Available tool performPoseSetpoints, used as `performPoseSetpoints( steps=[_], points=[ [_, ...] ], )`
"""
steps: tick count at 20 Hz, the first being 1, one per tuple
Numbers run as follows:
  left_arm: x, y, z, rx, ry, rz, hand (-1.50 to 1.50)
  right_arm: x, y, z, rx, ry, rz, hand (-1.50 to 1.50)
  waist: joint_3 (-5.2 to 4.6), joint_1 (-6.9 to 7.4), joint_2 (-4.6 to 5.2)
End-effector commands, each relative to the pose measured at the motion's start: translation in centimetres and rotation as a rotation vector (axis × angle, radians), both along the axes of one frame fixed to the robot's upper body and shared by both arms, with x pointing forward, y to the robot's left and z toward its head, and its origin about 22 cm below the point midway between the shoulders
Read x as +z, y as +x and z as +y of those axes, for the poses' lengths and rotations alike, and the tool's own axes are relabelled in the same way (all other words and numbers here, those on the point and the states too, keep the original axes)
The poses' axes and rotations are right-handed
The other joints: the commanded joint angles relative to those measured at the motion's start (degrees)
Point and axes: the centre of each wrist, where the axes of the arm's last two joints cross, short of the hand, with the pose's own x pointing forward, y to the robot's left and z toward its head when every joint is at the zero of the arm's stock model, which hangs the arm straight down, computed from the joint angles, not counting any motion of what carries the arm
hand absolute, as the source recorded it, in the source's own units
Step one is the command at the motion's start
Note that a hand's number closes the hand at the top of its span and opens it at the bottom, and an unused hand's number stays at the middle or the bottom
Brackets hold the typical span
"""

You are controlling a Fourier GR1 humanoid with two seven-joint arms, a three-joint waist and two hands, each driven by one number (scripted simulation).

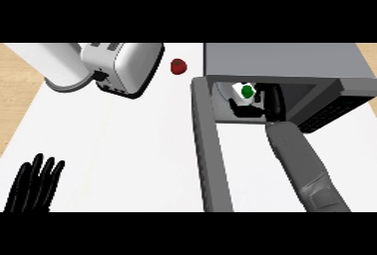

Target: Pick up the milk, place it into the microwave and close the microwave

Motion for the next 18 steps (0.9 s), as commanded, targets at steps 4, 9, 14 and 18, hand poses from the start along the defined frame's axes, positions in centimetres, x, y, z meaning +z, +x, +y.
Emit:
performPoseSetpoints(
  steps=[4, 9, 14, 18],
  points=[
    [-0.6, 0.2, -0.4, -0.031, -0.003, -0.009, -1.50, 1.4, 2.2, -1.5, -0.087, -0.140, 0.023, 1.50, 0.05, 1.63, 0.67],
    [-0.1, 1.1, 0.5, -0.033, 0.039, -0.015, -1.50, 3.4, 3.5, -2.4, -0.186, -0.234, -0.008, 1.50, 0.11, 3.14, 1.35],
    [-0.7, 1.8, 0.7, -0.043, 0.123, 0.027, -1.50, 4.9, 4.3, -3.6, -0.340, -0.252, -0.048, 1.50, 0.17, 3.98, 2.14],
    [-1.0, 1.8, 0.7, -0.037, 0.139, 0.014, -1.50, 3.6, 3.6, -4.5, -0.347, -0.343, -0.037, -1.50, 0.18, 5.04, 2.46]
  ],
)
